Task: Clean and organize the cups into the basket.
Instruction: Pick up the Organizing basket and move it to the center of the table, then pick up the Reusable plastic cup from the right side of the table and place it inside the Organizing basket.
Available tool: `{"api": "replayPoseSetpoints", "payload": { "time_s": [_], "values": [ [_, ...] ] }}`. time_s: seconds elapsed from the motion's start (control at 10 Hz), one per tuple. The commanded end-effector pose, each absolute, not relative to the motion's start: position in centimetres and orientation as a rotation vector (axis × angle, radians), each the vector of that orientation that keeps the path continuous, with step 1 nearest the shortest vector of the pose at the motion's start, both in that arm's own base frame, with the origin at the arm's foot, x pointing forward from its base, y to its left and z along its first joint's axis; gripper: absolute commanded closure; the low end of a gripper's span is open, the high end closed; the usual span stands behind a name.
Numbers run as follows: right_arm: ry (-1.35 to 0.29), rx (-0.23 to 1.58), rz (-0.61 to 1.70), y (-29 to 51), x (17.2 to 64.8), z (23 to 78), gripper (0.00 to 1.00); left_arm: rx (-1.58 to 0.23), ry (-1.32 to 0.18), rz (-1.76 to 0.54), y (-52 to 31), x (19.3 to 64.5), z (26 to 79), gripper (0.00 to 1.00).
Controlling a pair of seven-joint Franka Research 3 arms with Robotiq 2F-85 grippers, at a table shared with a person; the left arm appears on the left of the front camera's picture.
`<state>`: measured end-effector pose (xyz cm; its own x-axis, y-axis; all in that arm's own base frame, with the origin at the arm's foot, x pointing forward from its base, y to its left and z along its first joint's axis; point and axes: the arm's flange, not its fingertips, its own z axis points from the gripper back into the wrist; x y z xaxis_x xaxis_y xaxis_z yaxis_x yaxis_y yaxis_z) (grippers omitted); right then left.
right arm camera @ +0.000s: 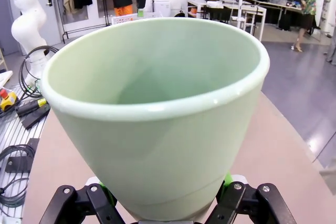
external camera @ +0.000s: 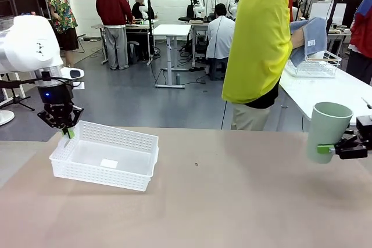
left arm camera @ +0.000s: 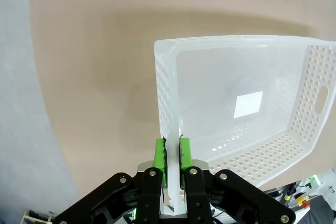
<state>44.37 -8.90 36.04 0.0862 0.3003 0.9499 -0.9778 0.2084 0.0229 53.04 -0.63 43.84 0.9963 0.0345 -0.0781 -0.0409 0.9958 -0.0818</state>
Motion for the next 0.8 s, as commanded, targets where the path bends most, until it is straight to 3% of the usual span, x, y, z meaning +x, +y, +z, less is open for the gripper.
{"api": "replayPoseSetpoints", "payload": {
  "time_s": [0.0, 0.3, 0.7],
  "values": [
    [-1.017, 0.858, 1.13, -9.2, 42.8, 39.8, 0.96, -0.085, 0.079, 0.05, -3.3, 53.0, 43.9, 1.0],
    [-0.988, 0.839, 1.188, -6.5, 41.8, 44.0, 0.96, -0.092, 0.075, 0.095, -8.3, 52.4, 43.5, 1.0],
    [-0.954, 0.847, 1.193, -4.3, 42.9, 43.5, 0.96, -0.062, 0.012, 0.135, -15.1, 50.9, 43.8, 1.0]
  ]
}}
